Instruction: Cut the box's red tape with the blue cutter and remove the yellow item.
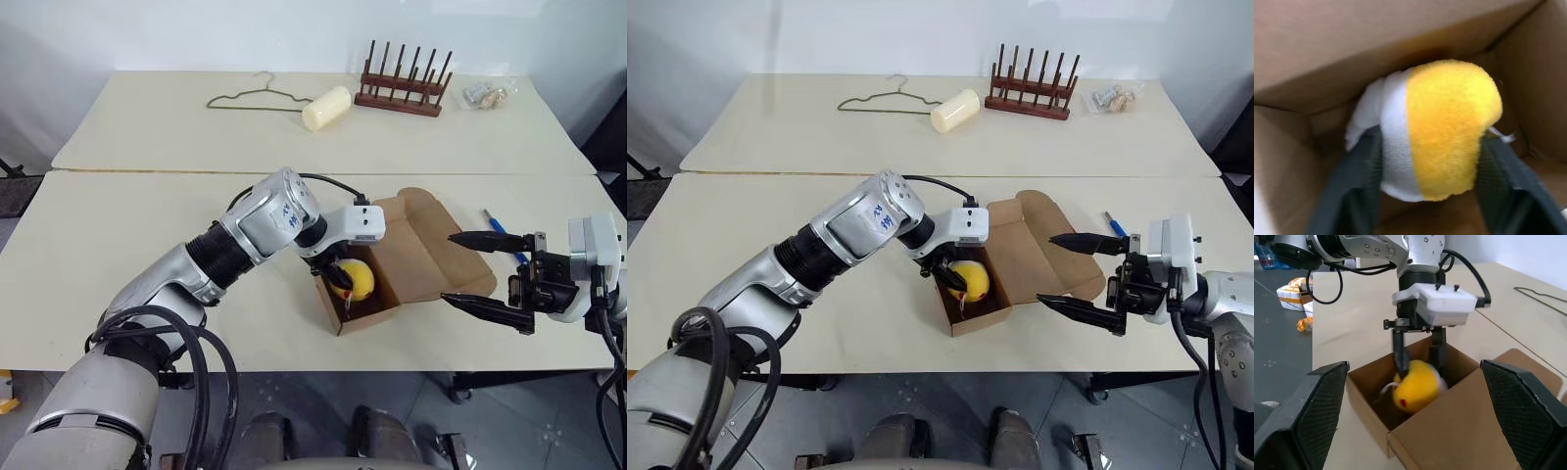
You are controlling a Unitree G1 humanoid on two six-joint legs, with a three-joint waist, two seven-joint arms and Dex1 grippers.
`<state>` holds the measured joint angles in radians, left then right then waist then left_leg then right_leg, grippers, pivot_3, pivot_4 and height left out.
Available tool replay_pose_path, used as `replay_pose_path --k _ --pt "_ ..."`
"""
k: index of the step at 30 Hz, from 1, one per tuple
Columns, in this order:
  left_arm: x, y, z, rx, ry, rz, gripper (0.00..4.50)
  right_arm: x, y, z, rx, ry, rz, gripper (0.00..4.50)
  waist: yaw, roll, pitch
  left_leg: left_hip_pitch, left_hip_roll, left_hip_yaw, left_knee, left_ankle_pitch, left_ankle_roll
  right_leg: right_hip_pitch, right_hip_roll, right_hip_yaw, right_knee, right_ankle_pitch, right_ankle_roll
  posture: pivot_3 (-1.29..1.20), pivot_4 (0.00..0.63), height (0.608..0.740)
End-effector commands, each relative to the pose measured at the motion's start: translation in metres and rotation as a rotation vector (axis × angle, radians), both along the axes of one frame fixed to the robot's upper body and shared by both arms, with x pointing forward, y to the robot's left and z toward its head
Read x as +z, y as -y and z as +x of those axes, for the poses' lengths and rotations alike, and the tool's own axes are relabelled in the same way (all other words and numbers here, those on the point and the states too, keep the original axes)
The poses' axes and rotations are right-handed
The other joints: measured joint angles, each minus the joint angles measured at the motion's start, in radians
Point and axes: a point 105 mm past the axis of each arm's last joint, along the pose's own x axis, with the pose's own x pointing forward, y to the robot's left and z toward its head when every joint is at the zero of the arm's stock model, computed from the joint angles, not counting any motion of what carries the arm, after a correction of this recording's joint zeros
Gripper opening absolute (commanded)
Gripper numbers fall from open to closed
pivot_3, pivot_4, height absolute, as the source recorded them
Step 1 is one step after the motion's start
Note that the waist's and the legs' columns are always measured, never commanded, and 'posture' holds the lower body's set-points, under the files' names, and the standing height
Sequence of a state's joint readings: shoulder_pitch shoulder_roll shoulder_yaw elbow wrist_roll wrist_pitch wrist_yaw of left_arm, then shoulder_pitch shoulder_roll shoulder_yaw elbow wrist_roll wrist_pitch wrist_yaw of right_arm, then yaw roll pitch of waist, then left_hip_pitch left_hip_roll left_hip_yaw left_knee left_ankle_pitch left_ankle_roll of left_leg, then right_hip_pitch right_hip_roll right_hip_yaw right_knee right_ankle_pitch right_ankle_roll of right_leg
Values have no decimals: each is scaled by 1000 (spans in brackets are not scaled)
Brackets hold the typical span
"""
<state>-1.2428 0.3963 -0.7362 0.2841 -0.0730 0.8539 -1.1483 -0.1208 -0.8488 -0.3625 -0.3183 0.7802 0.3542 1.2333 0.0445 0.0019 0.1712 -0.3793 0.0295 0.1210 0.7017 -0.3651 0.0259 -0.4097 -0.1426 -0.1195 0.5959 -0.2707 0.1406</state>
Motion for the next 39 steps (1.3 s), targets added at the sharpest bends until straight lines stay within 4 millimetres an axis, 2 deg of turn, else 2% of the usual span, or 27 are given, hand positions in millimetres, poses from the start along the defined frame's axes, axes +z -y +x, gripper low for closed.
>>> replay_pose_path --k 1,4,6,8,11,14,15,16,18,20,23,25,28,32,34,36,39 --pt "32 8 0 -11 6 -167 1368 6 -3 0 11 38 14 4500 0 0 0 0 0 0 0 0 0 0 0 0 0 0 0 0 150 740" --pt "52 12 -8 -28 -81 -329 630 5 -4 1 14 35 22 4500 3 0 0 -1 0 -1 0 0 0 0 0 -1 0 0 0 0 150 740" --pt "77 12 -16 -54 -167 -532 269 5 -6 2 16 35 41 4500 3 0 0 -1 0 -1 0 0 0 0 0 -1 0 0 0 0 150 740" --pt "93 -4 -21 -66 -213 -679 13 5 -9 1 29 34 63 4500 -2 0 0 -1 0 -1 0 0 0 0 0 -1 1 0 0 0 150 740" --pt "103 -49 -11 45 -83 -869 5 8 -25 0 81 38 133 4500 -25 0 0 1 1 -2 0 0 0 -1 0 -1 4 0 0 0 150 740" --pt "109 -79 -4 158 50 -962 5 9 -34 -1 118 31 164 4500 -36 0 0 4 1 -4 -1 0 -1 -1 0 1 7 0 0 0 150 740" --pt "105 -121 4 310 177 -1000 5 7 -45 -1 168 29 183 4500 -36 -1 0 4 1 -4 0 0 -1 0 0 1 8 0 0 0 150 740" --pt "102 -152 5 421 272 -1011 5 6 -54 -2 205 29 196 4500 -43 -1 0 4 1 -4 0 0 -1 0 0 1 8 0 0 0 150 740" --pt "84 -225 0 693 447 -987 5 2 -71 -2 281 26 217 4500 -63 -1 0 8 1 -5 -2 0 -1 0 -1 5 9 0 0 0 150 740" --pt "60 -255 -14 788 491 -899 5 -3 -79 0 315 24 223 4500 -70 -1 1 10 1 -8 -4 0 -2 0 0 5 11 -1 -2 0 150 740" --pt "15 -288 -35 901 520 -719 5 -11 -90 7 357 27 230 4500 -56 -3 1 9 0 -9 -2 -1 -2 0 -2 3 12 -1 -2 0 150 740" --pt "2 -306 -44 1005 519 -708 5 -13 -95 12 370 34 240 4500 -42 -5 0 9 -1 -9 -1 -1 -1 0 -4 3 11 -1 -2 0 150 740" --pt "-2 -314 -55 1062 516 -720 912 -15 -96 17 372 53 238 4500 -21 -7 1 8 1 -11 2 -1 -1 1 -5 3 13 -1 -2 0 150 740" --pt "-3 -314 -69 1063 509 -728 2204 -15 -94 22 371 64 238 4500 -26 -7 0 8 1 -12 1 -2 -1 0 -6 3 15 -1 -2 0 150 740" --pt "-5 -317 -83 1057 487 -720 2828 -16 -90 27 354 74 228 4500 -33 -7 0 9 1 -11 1 -2 -2 0 -6 3 15 -2 -3 0 150 740" --pt "-3 -320 -96 1049 470 -721 3426 -18 -84 32 334 82 215 4500 -47 -7 0 9 1 -11 0 -3 -2 -1 -5 2 15 -2 -4 0 150 740" --pt "10 -329 -107 1039 543 -711 4362 -19 -78 38 312 93 206 4500 -53 -7 0 10 1 -10 -1 -3 -3 -1 -4 2 15 -3 -5 0 150 740"
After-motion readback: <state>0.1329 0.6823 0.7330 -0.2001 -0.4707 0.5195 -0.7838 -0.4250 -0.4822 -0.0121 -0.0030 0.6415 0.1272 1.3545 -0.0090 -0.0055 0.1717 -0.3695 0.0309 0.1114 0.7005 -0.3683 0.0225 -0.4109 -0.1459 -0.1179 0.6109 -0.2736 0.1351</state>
